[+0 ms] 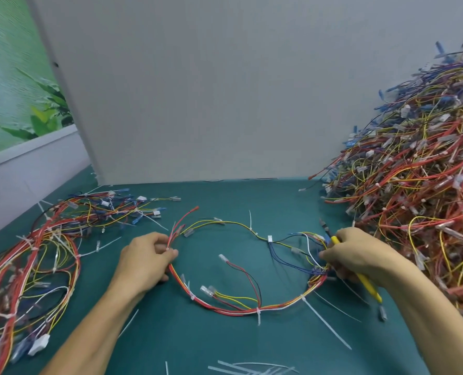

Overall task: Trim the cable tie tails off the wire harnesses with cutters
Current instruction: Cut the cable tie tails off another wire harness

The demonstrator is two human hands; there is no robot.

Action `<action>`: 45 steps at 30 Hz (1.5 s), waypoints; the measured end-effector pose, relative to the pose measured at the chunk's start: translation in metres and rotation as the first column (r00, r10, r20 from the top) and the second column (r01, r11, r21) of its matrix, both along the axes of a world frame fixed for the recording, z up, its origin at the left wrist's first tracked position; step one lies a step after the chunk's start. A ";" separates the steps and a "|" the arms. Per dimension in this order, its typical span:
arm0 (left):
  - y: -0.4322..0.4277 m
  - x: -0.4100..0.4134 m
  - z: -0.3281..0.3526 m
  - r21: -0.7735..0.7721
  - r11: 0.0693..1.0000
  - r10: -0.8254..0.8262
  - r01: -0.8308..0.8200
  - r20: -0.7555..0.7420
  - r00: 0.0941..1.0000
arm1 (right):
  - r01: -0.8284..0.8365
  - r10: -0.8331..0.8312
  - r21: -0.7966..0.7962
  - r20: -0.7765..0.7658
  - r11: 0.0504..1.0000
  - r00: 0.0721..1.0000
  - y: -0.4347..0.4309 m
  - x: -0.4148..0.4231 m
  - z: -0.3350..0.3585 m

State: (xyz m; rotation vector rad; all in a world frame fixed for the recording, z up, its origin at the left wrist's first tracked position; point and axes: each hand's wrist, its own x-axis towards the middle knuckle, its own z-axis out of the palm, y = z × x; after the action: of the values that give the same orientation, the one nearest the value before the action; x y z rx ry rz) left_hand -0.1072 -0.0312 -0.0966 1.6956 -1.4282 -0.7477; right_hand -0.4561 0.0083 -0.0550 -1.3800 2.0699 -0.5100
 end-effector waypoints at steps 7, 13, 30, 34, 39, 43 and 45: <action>-0.001 0.001 0.015 -0.476 0.873 -0.016 -0.106 -0.247 0.969 | 0.183 -0.171 -0.186 0.078 0.965 0.982 -0.010 -0.009 -0.006; 0.001 0.000 0.004 -0.040 0.999 0.024 -0.027 -0.070 0.997 | 0.149 -0.143 -0.098 0.065 0.984 0.988 -0.005 -0.006 -0.006; 0.018 -0.012 0.024 -0.380 0.921 0.071 0.089 0.388 0.919 | 0.123 -0.085 -0.092 0.339 0.988 0.937 0.002 -0.013 0.009; 0.034 -0.028 0.034 -0.520 0.755 -0.171 0.400 0.433 0.885 | 0.012 -0.004 -0.026 0.317 1.000 0.948 0.004 -0.009 0.010; 0.056 -0.056 0.032 -0.459 0.585 -0.371 0.669 0.582 0.724 | -0.043 0.045 -0.013 0.296 0.999 0.954 0.004 0.003 0.004; 0.068 -0.078 0.026 -0.451 0.498 -0.428 0.741 0.615 0.662 | -0.022 0.020 0.000 0.395 1.000 0.919 0.004 0.012 0.001; 0.073 -0.091 0.022 -0.421 0.483 -0.449 0.768 0.634 0.629 | -0.025 0.019 0.009 0.423 1.000 0.906 0.005 0.016 0.001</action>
State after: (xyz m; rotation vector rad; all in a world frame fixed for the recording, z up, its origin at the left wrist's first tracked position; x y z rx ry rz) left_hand -0.1978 0.0416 -0.0750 0.7273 -2.3688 -0.1000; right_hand -0.4400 0.0129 -0.0539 -1.1595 1.6983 -0.7140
